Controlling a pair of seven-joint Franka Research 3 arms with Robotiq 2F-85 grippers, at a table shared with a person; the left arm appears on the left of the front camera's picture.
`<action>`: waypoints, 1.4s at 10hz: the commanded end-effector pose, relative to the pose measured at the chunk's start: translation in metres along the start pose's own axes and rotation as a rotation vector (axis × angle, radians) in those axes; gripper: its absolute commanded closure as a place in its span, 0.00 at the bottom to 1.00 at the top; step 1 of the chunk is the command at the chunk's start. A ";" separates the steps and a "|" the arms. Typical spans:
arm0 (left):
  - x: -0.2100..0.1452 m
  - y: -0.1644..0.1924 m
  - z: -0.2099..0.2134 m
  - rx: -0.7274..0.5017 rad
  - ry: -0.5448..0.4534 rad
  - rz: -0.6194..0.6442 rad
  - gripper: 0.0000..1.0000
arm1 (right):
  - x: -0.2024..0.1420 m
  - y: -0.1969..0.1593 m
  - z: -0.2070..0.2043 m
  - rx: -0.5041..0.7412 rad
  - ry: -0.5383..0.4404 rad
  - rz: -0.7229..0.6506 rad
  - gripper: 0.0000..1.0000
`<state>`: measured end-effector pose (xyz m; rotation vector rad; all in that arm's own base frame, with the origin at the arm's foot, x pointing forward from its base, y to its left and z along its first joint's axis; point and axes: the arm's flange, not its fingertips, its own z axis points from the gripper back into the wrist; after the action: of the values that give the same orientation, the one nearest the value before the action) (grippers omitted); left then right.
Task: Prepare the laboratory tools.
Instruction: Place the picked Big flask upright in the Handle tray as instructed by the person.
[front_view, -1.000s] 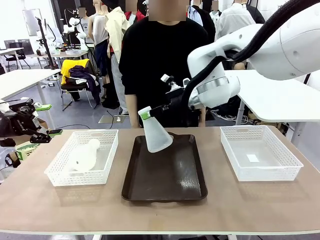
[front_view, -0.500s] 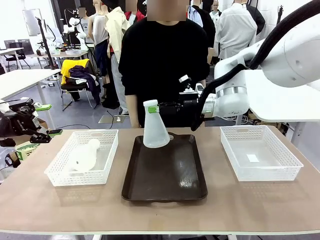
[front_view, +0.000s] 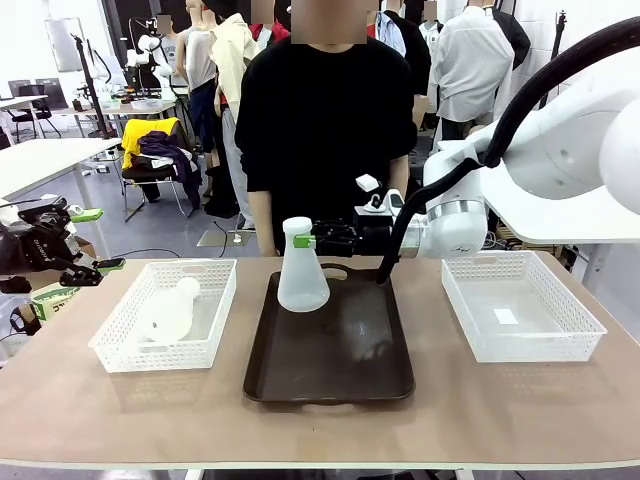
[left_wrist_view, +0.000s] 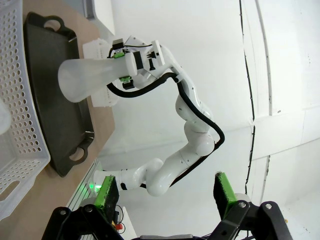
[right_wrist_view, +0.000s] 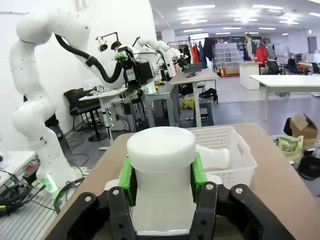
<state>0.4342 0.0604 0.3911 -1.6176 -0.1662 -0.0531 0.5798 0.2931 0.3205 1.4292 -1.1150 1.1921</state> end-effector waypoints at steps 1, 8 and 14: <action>0.000 -0.002 0.001 -0.001 -0.002 -0.008 0.00 | -0.008 -0.015 -0.007 -0.028 0.012 0.020 1.00; 0.000 -0.002 0.001 -0.001 -0.002 -0.008 0.00 | -0.028 -0.020 -0.001 -0.053 0.136 0.015 0.91; 0.000 -0.002 0.001 -0.001 -0.002 -0.008 0.00 | -0.025 -0.013 0.005 -0.107 0.255 0.055 0.00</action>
<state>0.4341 0.0604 0.3911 -1.6177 -0.1661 -0.0531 0.5951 0.2910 0.2921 1.2245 -1.0493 1.2545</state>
